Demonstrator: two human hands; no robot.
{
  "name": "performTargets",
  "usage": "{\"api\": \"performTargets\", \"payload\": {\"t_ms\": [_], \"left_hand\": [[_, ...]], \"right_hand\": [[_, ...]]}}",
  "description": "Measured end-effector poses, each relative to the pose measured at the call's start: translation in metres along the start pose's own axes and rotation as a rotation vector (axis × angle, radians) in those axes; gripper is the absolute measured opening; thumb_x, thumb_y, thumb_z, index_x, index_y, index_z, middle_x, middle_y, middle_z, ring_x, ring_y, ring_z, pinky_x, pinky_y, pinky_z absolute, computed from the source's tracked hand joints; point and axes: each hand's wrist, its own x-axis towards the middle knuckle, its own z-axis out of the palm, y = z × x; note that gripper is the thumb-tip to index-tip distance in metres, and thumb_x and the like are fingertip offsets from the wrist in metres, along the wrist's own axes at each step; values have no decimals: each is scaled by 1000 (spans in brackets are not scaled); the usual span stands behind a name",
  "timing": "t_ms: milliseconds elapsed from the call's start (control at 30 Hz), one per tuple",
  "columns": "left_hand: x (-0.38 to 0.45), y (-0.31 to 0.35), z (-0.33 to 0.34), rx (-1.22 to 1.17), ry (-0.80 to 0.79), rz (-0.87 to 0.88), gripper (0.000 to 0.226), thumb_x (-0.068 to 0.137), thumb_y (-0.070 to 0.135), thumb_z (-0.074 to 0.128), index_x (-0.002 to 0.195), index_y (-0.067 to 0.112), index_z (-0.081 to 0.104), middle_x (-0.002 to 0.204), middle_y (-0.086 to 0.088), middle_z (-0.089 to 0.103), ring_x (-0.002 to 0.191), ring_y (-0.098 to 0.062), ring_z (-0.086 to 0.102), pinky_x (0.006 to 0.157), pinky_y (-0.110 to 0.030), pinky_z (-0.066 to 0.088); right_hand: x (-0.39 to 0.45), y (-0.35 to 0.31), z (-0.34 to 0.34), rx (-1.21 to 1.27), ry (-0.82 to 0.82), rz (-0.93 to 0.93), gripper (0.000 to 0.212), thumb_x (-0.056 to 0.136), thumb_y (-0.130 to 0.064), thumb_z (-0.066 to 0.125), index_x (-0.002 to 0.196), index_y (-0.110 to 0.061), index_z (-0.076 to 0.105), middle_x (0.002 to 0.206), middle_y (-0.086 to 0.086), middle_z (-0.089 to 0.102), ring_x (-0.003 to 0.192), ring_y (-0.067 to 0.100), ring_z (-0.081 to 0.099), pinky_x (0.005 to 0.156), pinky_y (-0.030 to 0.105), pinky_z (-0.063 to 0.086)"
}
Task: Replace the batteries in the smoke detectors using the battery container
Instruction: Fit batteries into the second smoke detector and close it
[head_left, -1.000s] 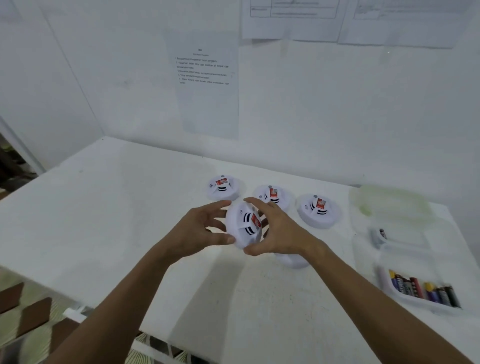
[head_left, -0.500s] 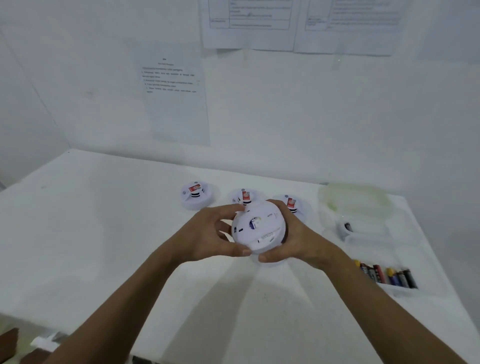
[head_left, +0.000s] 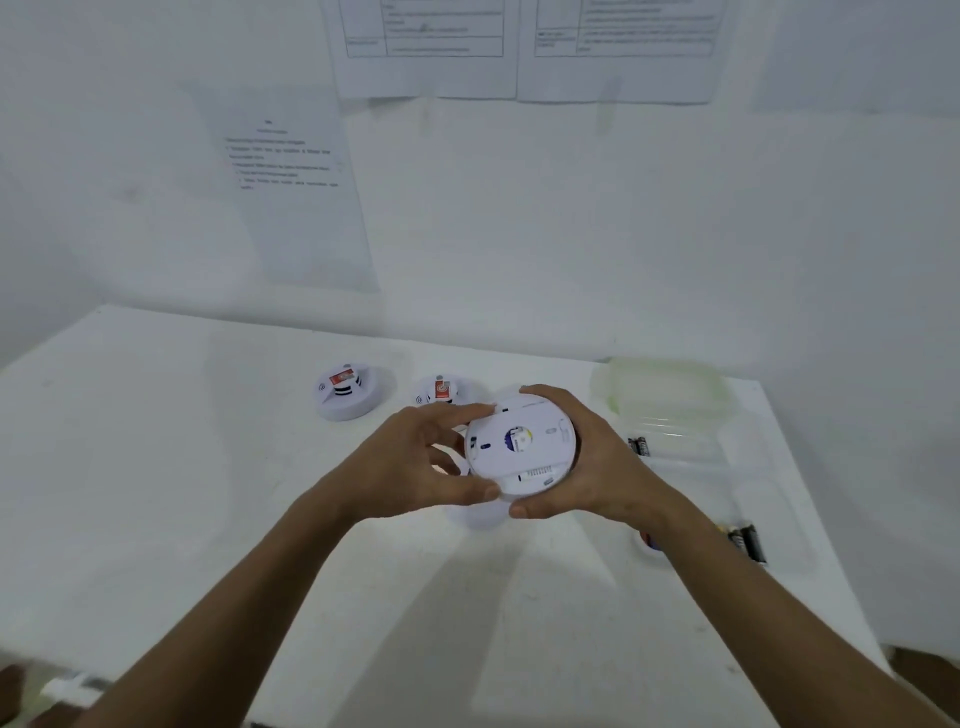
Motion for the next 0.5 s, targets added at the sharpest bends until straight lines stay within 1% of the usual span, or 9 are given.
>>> {"api": "performTargets", "payload": {"t_ms": [67,133,200,300,367,433,500], "left_hand": [[2,7,7,-27,30,-29,66,71,34,83,131,31,56,111,14,67,96,-7,66,80,-21,57],[4,14,15,-20,63,-54,63,71,33,84,128,29,59,109,16,67,92,-4,66,78,-20,57],[6,22,23,8,100,-90,62,66,32,87,122,27,61,105,18,67,85,-1,67,75,-20,57],[10,33,36,67,157,-124,57,61,33,88,111,29,60,99,23,64,79,1,66,72,-21,58],[12,39,44,123,183,-133,55,60,35,88,106,31,57,96,25,60,78,4,64,69,-17,57],[13,44,51,170,194,-141,55,58,36,88,102,30,55,94,24,58,77,3,63,66,-15,57],[15,48,56,218,199,-151,58,56,38,88,103,27,55,100,15,60,80,-2,62,66,-17,57]], "right_hand": [[-2,3,-7,2,8,-21,94,49,0,95,127,-29,51,128,-6,56,116,6,57,88,24,54],[-4,7,-13,-12,5,-29,96,49,-2,96,129,-26,50,130,-4,55,117,10,56,89,27,55],[-6,13,-18,-19,-12,-41,98,49,-2,95,131,-23,46,131,-2,53,118,10,55,90,27,54],[-10,20,-26,-10,-27,-51,97,52,1,94,133,-20,43,131,-1,51,119,9,54,93,24,51],[-13,24,-30,-3,-42,-51,98,53,-1,93,135,-19,43,133,-2,51,122,11,54,97,28,51],[-14,27,-32,-11,-52,-55,99,54,-6,93,137,-20,42,135,-5,52,124,12,53,100,31,50],[-16,29,-35,-11,-54,-67,98,54,-7,93,136,-24,42,132,-9,55,123,10,53,100,29,50]]}}
